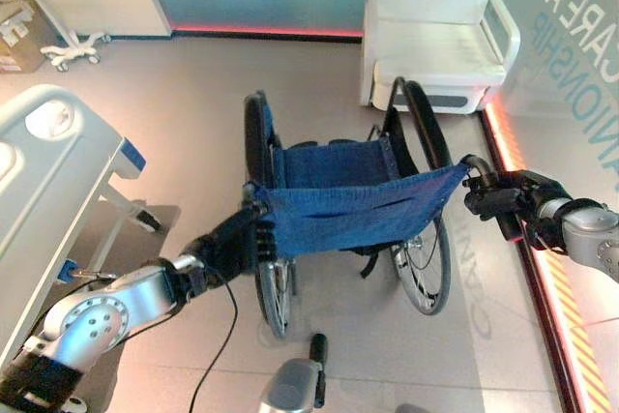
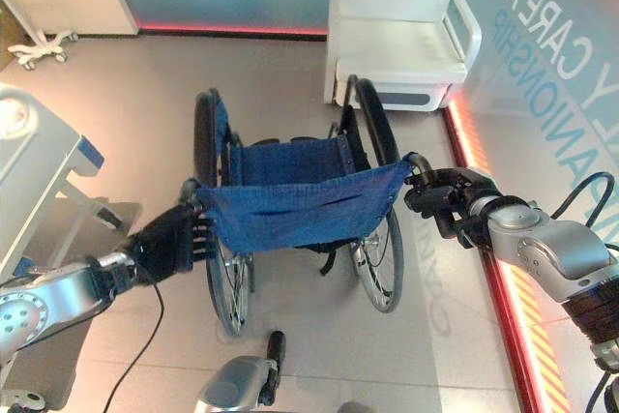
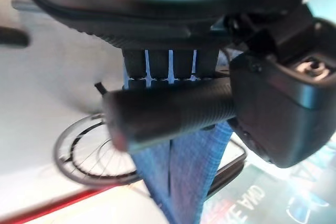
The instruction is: Push the wheelchair next to the bed
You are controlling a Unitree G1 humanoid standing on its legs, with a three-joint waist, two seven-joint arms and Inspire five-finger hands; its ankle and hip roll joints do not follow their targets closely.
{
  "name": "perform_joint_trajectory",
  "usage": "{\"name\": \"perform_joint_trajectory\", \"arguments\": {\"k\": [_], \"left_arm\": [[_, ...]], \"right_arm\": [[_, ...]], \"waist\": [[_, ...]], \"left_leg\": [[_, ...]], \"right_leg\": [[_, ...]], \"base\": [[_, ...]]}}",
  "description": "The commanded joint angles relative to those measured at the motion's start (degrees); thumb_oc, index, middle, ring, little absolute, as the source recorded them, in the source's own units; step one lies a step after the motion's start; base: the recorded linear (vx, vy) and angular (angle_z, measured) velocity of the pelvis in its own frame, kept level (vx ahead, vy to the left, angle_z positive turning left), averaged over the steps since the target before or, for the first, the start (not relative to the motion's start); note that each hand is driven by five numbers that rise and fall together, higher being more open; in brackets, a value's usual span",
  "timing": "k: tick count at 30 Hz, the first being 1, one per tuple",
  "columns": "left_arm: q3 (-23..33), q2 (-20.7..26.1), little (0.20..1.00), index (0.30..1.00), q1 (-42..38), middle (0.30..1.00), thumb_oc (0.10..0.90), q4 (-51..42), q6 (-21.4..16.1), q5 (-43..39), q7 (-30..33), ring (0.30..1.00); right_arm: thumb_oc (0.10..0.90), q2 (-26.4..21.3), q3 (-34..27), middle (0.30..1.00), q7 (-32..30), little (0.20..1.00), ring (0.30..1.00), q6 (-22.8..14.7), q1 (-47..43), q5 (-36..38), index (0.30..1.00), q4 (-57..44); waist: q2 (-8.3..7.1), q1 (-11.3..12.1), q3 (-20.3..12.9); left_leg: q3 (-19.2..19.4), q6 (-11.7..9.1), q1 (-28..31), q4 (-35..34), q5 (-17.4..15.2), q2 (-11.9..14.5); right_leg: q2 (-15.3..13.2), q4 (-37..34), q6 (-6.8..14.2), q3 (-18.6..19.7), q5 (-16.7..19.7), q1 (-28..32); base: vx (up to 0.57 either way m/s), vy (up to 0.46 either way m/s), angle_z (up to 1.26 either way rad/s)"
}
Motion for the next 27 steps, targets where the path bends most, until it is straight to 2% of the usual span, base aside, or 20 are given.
{"name": "perform_joint_trajectory", "arguments": {"k": [1, 2, 3, 6, 8, 9, 11, 12, 16, 17, 19, 20, 21, 22, 23, 24, 25, 26, 27], "left_arm": [[14.5, 5.4, 0.300, 0.300, -0.1, 0.300, 0.400, 4.9, -7.1, 2.8, 1.5, 0.300], [15.4, 5.5, 0.300, 0.300, 0.3, 0.300, 0.400, 4.6, -6.6, 2.9, 0.5, 0.300], [15.5, 5.5, 0.300, 0.300, 0.4, 0.300, 0.400, 4.6, -6.6, 2.9, 0.5, 0.300], [16.0, 5.7, 0.300, 0.300, 0.0, 0.300, 0.400, 6.0, -7.0, 3.7, -1.6, 0.300], [15.1, 5.8, 0.300, 0.300, -1.1, 0.300, 0.400, 6.2, -7.3, 3.8, -1.9, 0.300], [14.6, 6.0, 0.300, 0.300, -1.5, 0.300, 0.400, 6.2, -7.3, 3.9, -2.0, 0.300], [14.1, 6.0, 0.300, 0.300, -1.5, 0.300, 0.400, 5.7, -7.3, 4.2, -1.6, 0.300], [14.1, 5.9, 0.300, 0.300, -1.3, 0.300, 0.400, 5.2, -7.2, 4.2, -1.4, 0.300], [15.5, 4.3, 0.300, 0.300, 1.8, 0.300, 0.400, 3.9, -7.8, 6.3, -2.2, 0.300], [15.5, 4.0, 0.300, 0.300, 2.4, 0.300, 0.400, 3.7, -8.2, 6.2, -2.5, 0.300], [15.4, 3.2, 0.300, 0.300, 2.9, 0.300, 0.400, 3.5, -8.2, 6.3, -3.2, 0.300], [15.3, 2.3, 0.300, 0.300, 3.6, 0.300, 0.400, 3.3, -8.2, 6.7, -3.8, 0.300], [15.3, 1.8, 0.300, 0.300, 3.9, 0.300, 0.400, 2.7, -8.3, 6.6, -3.5, 0.300], [15.7, 1.3, 0.300, 0.300, 4.3, 0.300, 0.400, 1.9, -8.0, 6.6, -3.0, 0.300], [15.9, 0.8, 0.300, 0.300, 4.3, 0.300, 0.400, 1.5, -7.8, 6.4, -2.4, 0.300], [16.0, 0.6, 0.300, 0.300, 4.2, 0.300, 0.400, 1.3, -7.7, 6.0, -2.0, 0.300], [16.1, 0.4, 0.300, 0.300, 4.2, 0.300, 0.400, 1.1, -7.6, 6.0, -1.9, 0.300], [17.0, -0.1, 0.300, 0.300, 4.5, 0.300, 0.400, 0.3, -6.9, 5.5, -1.6, 0.300], [18.1, -0.3, 0.300, 0.300, 4.8, 0.300, 0.400, 0.1, -5.8, 5.8, -1.7, 0.300]], "right_arm": [[0.400, 3.2, 3.6, 0.300, 2.5, 0.300, 0.300, -5.7, -6.7, 4.7, 0.300, -8.2], [0.400, 3.6, 3.4, 0.300, 1.6, 0.300, 0.300, -5.0, -7.2, 4.6, 0.300, -8.0], [0.400, 3.6, 3.4, 0.300, 1.6, 0.300, 0.300, -5.0, -7.2, 4.7, 0.300, -8.0], [0.400, 4.2, 4.4, 0.300, 1.3, 0.300, 0.300, -4.9, -10.5, 4.3, 0.300, -6.1], [0.400, 3.8, 4.6, 0.300, 1.3, 0.300, 0.300, -5.3, -11.5, 4.7, 0.300, -4.9], [0.400, 3.4, 5.1, 0.300, 1.1, 0.300, 0.300, -5.6, -12.3, 5.6, 0.300, -4.5], [0.400, 2.9, 5.2, 0.300, 1.0, 0.300, 0.300, -5.4, -12.9, 6.7, 0.300, -4.5], [0.400, 2.4, 4.9, 0.300, 0.8, 0.300, 0.300, -4.8, -13.1, 7.6, 0.300, -4.9], [0.400, -0.1, 2.5, 0.300, 0.3, 0.300, 0.300, -1.8, -13.0, 10.6, 0.300, -7.6], [0.400, -0.4, 2.5, 0.300, 0.4, 0.300, 0.300, -1.7, -13.2, 10.9, 0.300, -7.5], [0.400, -0.6, 3.6, 0.300, 0.8, 0.300, 0.300, -1.5, -14.5, 11.2, 0.300, -6.2], [0.400, -0.9, 4.1, 0.300, 1.6, 0.300, 0.300, -0.9, -15.3, 11.4, 0.300, -5.1], [0.400, -1.3, 4.6, 0.300, 2.2, 0.300, 0.300, -0.7, -15.8, 11.4, 0.300, -4.6], [0.400, -1.9, 4.8, 0.300, 3.1, 0.300, 0.300, -0.4, -16.1, 11.1, 0.300, -4.1], [0.400, -2.1, 5.1, 0.300, 3.9, 0.300, 0.300, -0.5, -16.5, 10.5, 0.300, -3.8], [0.400, -2.4, 5.7, 0.300, 4.5, 0.300, 0.300, -0.8, -17.0, 10.0, 0.300, -3.5], [0.400, -2.5, 6.0, 0.300, 4.6, 0.300, 0.300, -0.9, -17.3, 9.9, 0.300, -3.3], [0.400, -3.0, 6.8, 0.300, 4.4, 0.300, 0.300, -1.0, -18.7, 10.5, 0.300, -3.4], [0.400, -3.4, 7.0, 0.300, 3.6, 0.300, 0.300, -0.9, -19.6, 12.1, 0.300, -3.9]], "waist": [[1.04, 0.7, -5.9], [1.14, 1.1, -5.8], [1.08, 0.8, -5.7], [1.94, 0.1, -3.7], [1.46, -1.6, -2.1], [0.96, -2.7, -1.4], [0.68, -3.8, -1.1], [0.50, -4.2, -1.2], [-0.25, -5.0, -2.2], [-0.47, -5.1, -2.7], [-0.61, -5.5, -4.0], [-0.06, -6.2, -5.2], [0.38, -6.8, -5.9], [0.57, -7.1, -6.6], [0.26, -7.2, -6.8], [-0.29, -7.1, -6.6], [-0.99, -6.8, -6.2], [-2.21, -5.7, -4.9], [-2.93, -4.6, -3.4]], "left_leg": [[-2.9, -1.9, -1.5, -1.5, -1.0, -2.5], [-4.3, -2.0, -1.9, -0.4, -1.4, -3.4], [-4.5, -2.0, -1.8, -0.2, -1.5, -3.5], [-7.0, -2.3, 0.8, 1.5, -3.8, -3.5], [-8.7, -2.0, 3.9, 2.2, -6.7, -4.4], [-9.5, -1.8, 5.9, 2.9, -8.9, -4.9], [-10.3, -1.8, 8.4, 3.5, -11.7, -4.9], [-10.9, -1.9, 10.2, 3.8, -13.4, -4.8], [-13.0, -2.6, 16.2, 4.8, -18.6, -3.8], [-13.1, -2.6, 16.8, 5.2, -18.5, -3.7], [-13.5, -3.4, 17.9, 7.0, -16.7, -3.0], [-14.1, -5.0, 19.7, 8.0, -13.3, -1.4], [-14.5, -6.3, 20.4, 9.1, -9.8, -0.3], [-14.2, -8.3, 19.7, 13.6, -2.7, 1.2], [-13.6, -9.6, 17.6, 19.4, 2.0, 1.5], [-13.0, -10.4, 14.1, 25.7, 4.7, 1.2], [-12.5, -10.7, 11.5, 31.6, 5.6, 0.2], [-11.2, -10.9, 1.6, 46.5, 5.9, -3.1], [-9.5, -9.9, -5.3, 50.8, 4.3, -4.8]], "right_leg": [[9.6, -0.5, -3.5, -1.9, 16.1, 0.0], [10.0, -5.7, -4.9, -2.7, 14.2, -0.9], [10.0, -5.7, -4.9, -2.9, 14.1, -0.7], [8.5, -14.1, -6.5, -4.2, 11.8, -5.2], [6.6, -21.2, -5.6, -3.2, 15.3, -8.8], [4.7, -24.7, -4.4, -2.5, 19.1, -10.8], [3.1, -27.7, -3.2, -1.7, 22.8, -13.2], [2.0, -31.5, -2.6, -1.7, 24.4, -14.6], [0.5, -35.1, -1.8, -2.9, 26.9, -17.1], [0.9, -35.5, -1.8, -2.8, 26.3, -16.3], [1.8, -33.2, -2.2, -2.6, 25.5, -16.0], [3.4, -30.8, -3.2, -2.4, 24.6, -16.1], [4.4, -29.6, -4.1, -2.4, 23.8, -16.1], [6.0, -29.2, -5.9, -3.4, 22.4, -14.7], [6.7, -29.9, -7.3, -3.7, 21.5, -12.8], [7.2, -30.6, -8.6, -3.4, 20.4, -10.6], [7.0, -30.7, -9.2, -3.2, 19.9, -9.5], [7.1, -30.5, -10.6, -2.5, 18.3, -6.3], [7.6, -30.2, -11.1, -2.1, 17.1, -3.7]], "base": [[0.32, 0.056, 0.45], [0.28, 0.031, 0.48], [0.28, -0.005, 0.25], [0.21, -0.058, -0.17], [0.33, -0.127, -0.06], [0.38, -0.148, 0.19], [0.43, -0.150, 0.57], [0.58, -0.191, 0.83], [0.55, -0.183, 0.80], [0.54, -0.196, 0.89], [0.47, -0.164, 0.97], [0.48, -0.166, 0.88], [0.50, -0.201, 0.81], [0.40, -0.207, 0.51], [0.39, -0.233, 0.49], [0.30, -0.205, 0.44], [0.39, -0.270, 0.34], [0.47, -0.308, 0.22], [0.48, -0.283, 0.08]]}}
